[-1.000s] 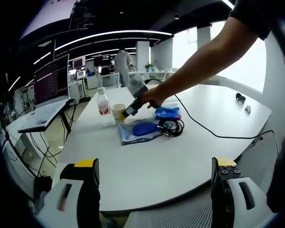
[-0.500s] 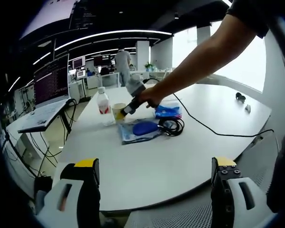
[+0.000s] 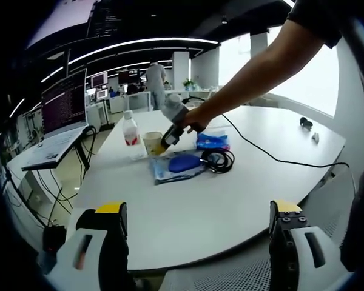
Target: Arrange the tabletop items into an orderly group along one side of the table until the central work area is clear of visible clutter.
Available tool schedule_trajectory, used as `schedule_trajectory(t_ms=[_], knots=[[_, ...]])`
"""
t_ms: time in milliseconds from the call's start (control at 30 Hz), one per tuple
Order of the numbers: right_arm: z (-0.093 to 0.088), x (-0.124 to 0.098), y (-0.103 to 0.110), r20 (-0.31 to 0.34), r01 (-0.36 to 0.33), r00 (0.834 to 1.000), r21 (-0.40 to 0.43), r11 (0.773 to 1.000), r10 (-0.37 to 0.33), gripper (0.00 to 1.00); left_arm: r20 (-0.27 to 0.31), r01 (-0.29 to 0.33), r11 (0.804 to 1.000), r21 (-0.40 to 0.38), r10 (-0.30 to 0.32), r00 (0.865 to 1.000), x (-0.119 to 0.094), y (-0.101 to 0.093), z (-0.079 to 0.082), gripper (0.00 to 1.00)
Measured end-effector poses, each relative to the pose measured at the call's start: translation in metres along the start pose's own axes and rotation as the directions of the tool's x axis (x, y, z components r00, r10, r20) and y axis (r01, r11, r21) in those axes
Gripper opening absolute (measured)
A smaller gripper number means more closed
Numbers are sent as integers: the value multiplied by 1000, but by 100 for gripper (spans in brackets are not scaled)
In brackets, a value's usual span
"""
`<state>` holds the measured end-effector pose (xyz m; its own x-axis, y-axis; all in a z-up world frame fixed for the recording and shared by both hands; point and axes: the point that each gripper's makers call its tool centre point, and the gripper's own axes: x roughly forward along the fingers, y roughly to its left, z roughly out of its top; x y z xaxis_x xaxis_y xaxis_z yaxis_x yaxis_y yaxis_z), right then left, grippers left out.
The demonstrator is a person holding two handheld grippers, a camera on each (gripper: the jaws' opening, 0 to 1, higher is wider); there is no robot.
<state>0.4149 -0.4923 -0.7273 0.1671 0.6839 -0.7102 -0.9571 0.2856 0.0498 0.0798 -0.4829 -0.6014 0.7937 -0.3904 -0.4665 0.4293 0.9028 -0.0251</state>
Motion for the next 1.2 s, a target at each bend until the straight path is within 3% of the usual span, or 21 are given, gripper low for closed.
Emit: schedule_trajectory(t_ms=[433, 633, 700, 833, 900, 967, 1067, 1133, 1200], knots=[[-15, -11, -25, -15, 86, 996, 37, 996, -85, 29, -8, 3, 1000, -3, -4, 1000, 1, -1, -2, 97], [-15, -18, -47, -16, 165, 986, 79, 983, -165, 29, -5, 4, 1000, -7, -4, 1000, 1, -1, -1, 97], [-8, -17, -37, 41, 123, 991, 91, 988, -127, 29, -4, 3, 1000, -6, -3, 1000, 1, -1, -1, 97], [-11, -14, -1, 18, 54, 998, 17, 998, -55, 37, -4, 6, 1000, -7, -6, 1000, 2, -1, -1, 97], [-10, -11, 4, 12, 54, 998, 13, 998, -54, 41, -5, 6, 1000, -6, -6, 1000, 2, -1, -1, 97], [-5, -6, -2, 9, 97, 995, -2, 995, -97, 42, -5, 8, 1000, -5, -8, 1000, 2, -2, -2, 97], [-1, -3, -16, 1, 172, 985, 86, 981, -173, 45, -7, 9, 1000, -6, -9, 1000, 2, -2, -3, 97], [18, 0, -19, 83, 151, 983, 161, 975, -165, 43, -8, 7, 1000, -4, -7, 1000, 2, -1, -3, 97], [20, 4, -18, 101, 144, 981, 196, 970, -166, 42, -6, 7, 1000, -5, -7, 1000, 2, -1, -3, 97]])
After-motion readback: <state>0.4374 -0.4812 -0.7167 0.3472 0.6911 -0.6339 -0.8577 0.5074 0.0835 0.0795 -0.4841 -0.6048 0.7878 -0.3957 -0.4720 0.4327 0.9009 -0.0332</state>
